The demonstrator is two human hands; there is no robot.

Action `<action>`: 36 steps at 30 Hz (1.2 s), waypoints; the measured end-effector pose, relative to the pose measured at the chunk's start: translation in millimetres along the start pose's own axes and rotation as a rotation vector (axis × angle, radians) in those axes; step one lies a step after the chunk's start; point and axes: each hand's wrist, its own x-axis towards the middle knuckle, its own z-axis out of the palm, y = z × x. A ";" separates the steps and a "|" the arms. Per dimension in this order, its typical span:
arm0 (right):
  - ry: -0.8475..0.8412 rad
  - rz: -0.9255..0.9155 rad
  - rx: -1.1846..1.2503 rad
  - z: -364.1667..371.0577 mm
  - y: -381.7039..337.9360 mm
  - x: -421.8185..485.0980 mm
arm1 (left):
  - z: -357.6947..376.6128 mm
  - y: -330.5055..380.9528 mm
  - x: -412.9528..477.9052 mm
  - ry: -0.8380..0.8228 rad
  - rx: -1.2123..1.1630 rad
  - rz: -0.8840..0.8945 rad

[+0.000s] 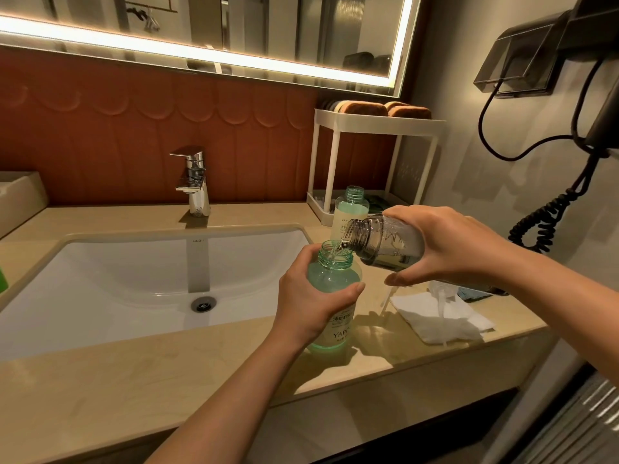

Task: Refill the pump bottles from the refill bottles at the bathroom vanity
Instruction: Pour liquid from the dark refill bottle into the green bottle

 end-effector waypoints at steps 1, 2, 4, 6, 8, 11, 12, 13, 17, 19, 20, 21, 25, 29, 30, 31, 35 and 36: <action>0.001 0.000 0.000 -0.3 -0.1 -0.2 | -0.1 0.3 0.0 0.000 -0.001 -0.001; 0.002 -0.001 -0.001 -0.5 -0.3 -0.2 | -0.1 0.5 0.1 0.000 -0.001 -0.001; 0.002 -0.003 -0.006 -0.6 -0.7 0.2 | -0.1 0.2 0.1 0.000 -0.002 0.000; 0.000 -0.001 -0.011 -0.7 -0.8 0.4 | -0.2 -0.6 0.0 0.001 0.000 0.000; -0.002 0.000 -0.017 -0.8 -0.7 0.5 | -0.3 -1.4 0.0 0.000 0.002 -0.002; -0.009 0.001 -0.022 -1.2 -1.2 0.4 | -0.4 -1.6 0.3 -0.003 0.009 -0.003; -0.011 0.001 -0.022 -1.4 -1.4 0.5 | -0.3 -1.5 0.4 -0.003 0.011 -0.003; -0.012 0.001 -0.022 -1.6 -1.6 0.6 | -0.5 -1.3 0.2 -0.003 0.011 -0.002; -0.013 0.001 -0.033 -2.2 -2.6 1.1 | -0.3 -1.6 0.2 0.000 0.015 -0.002; -0.015 0.000 -0.039 -2.6 -2.6 1.3 | 0.0 -1.4 0.1 -0.001 0.019 -0.004; -0.014 -0.001 -0.041 -2.8 -2.4 1.4 | 0.1 -1.3 0.0 -0.001 0.020 -0.005; -0.014 -0.001 -0.043 -3.0 -2.4 1.5 | 0.1 -1.2 -0.1 0.000 0.019 -0.005; -0.016 -0.004 -0.051 -2.9 -2.3 1.7 | -0.1 -1.7 0.1 0.003 0.017 -0.007; -0.018 -0.007 -0.056 -3.3 -2.0 1.8 | 0.0 -1.4 0.2 0.005 0.011 -0.004; -0.020 -0.006 -0.056 -3.2 -1.7 2.0 | -0.1 -1.5 0.3 0.004 0.011 -0.004; -0.021 -0.005 -0.055 -3.4 -1.7 1.9 | -0.1 -1.3 0.3 0.003 0.011 -0.004; -0.022 -0.009 -0.052 -4.0 -2.1 1.8 | -0.2 -0.5 0.2 0.002 0.009 -0.003; -0.024 -0.009 -0.052 -4.1 -2.2 2.1 | -0.2 -0.4 0.1 0.003 0.010 -0.003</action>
